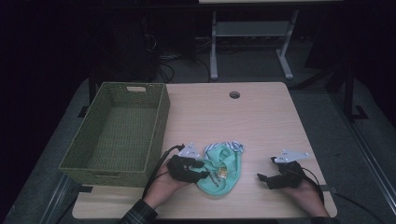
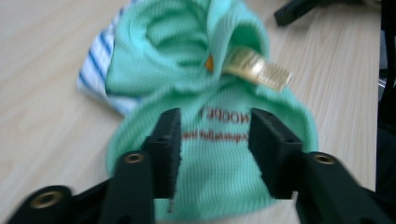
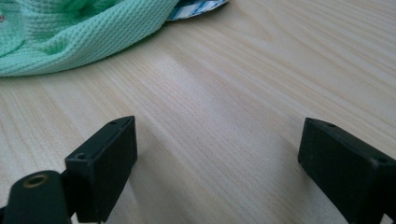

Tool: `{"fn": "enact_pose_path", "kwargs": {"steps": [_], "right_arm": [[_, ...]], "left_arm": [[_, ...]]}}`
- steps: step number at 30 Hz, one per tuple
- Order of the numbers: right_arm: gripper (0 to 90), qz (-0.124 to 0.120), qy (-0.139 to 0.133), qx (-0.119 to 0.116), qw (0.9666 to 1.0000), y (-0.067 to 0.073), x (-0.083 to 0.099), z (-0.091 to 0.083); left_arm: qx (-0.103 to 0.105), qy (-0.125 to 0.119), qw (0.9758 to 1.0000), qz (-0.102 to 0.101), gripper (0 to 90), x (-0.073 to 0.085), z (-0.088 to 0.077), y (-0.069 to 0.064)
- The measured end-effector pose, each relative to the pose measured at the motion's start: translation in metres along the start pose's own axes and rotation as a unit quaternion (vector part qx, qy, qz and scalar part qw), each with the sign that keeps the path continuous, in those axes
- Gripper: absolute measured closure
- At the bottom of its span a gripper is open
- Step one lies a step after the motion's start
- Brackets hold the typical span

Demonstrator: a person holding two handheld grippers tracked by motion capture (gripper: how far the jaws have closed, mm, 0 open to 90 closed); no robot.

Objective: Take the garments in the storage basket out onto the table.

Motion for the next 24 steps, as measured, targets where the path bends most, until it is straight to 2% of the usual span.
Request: {"fn": "enact_pose_path", "kwargs": {"steps": [2,3,4,6,7,8,9,11,14,15,19,21,24], "right_arm": [[11.5,0.0,0.0,0.0,1.0,0.0,0.0,0.0],[11.5,-0.001,0.0,0.0,1.0,0.0,0.0,0.0],[11.5,-0.001,0.0,0.0,1.0,0.0,0.0,0.0],[11.5,0.0,0.0,0.0,1.0,0.0,0.0,0.0],[11.5,0.0,0.0,0.0,1.0,0.0,0.0,0.0],[11.5,0.0,0.0,0.0,1.0,0.0,0.0,0.0],[11.4,0.0,0.0,0.0,1.0,0.0,0.0,0.0],[10.9,-0.001,0.0,0.001,1.0,0.0,0.0,0.0],[11.2,0.0,0.0,0.001,1.0,0.0,0.0,0.0],[11.2,0.0,0.0,0.002,1.0,0.0,0.0,0.0],[12.6,0.004,0.001,0.003,1.0,0.0,0.0,0.0],[15.6,0.006,0.0,0.004,1.0,0.001,0.0,-0.001],[25.6,0.007,0.007,0.0,1.0,0.0,-0.003,-0.004]], "left_arm": [[0.0,0.006,1.0,0.003,66.7,0.002,0.002,-0.001],[-0.001,0.017,0.9998,0.011,69.8,0.003,0.002,0.0],[-0.004,0.017,0.9998,0.008,71.9,0.003,0.004,-0.001],[-0.012,0.038,0.999,0.019,78.6,0.005,0.008,0.0],[-0.011,0.039,0.9991,0.015,80.6,0.006,0.009,-0.001],[-0.01,0.051,0.9984,0.022,82.4,0.007,0.01,0.0],[-0.01,0.051,0.9985,0.018,84.4,0.008,0.013,-0.001],[-0.007,0.062,0.9978,0.024,88.6,0.009,0.014,-0.001],[-0.018,0.074,0.9968,0.024,89.6,0.01,0.019,-0.003],[-0.025,0.082,0.9958,0.032,89.7,0.011,0.021,-0.003],[-0.025,0.078,0.996,0.037,89.6,0.011,0.021,-0.003],[-0.024,0.08,0.9959,0.037,89.6,0.011,0.021,-0.002],[-0.019,0.084,0.9956,0.035,89.6,0.011,0.02,-0.001]]}}
Point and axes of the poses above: each handheld gripper's, and its own axes: z roughly forward along the jaws, x roughly out of its underside, y roughly to its left, the point moved 2 cm from there along z, roughly forward along the jaws, and after that the axes turned 5 degrees about -z, right-handed, at the moved point
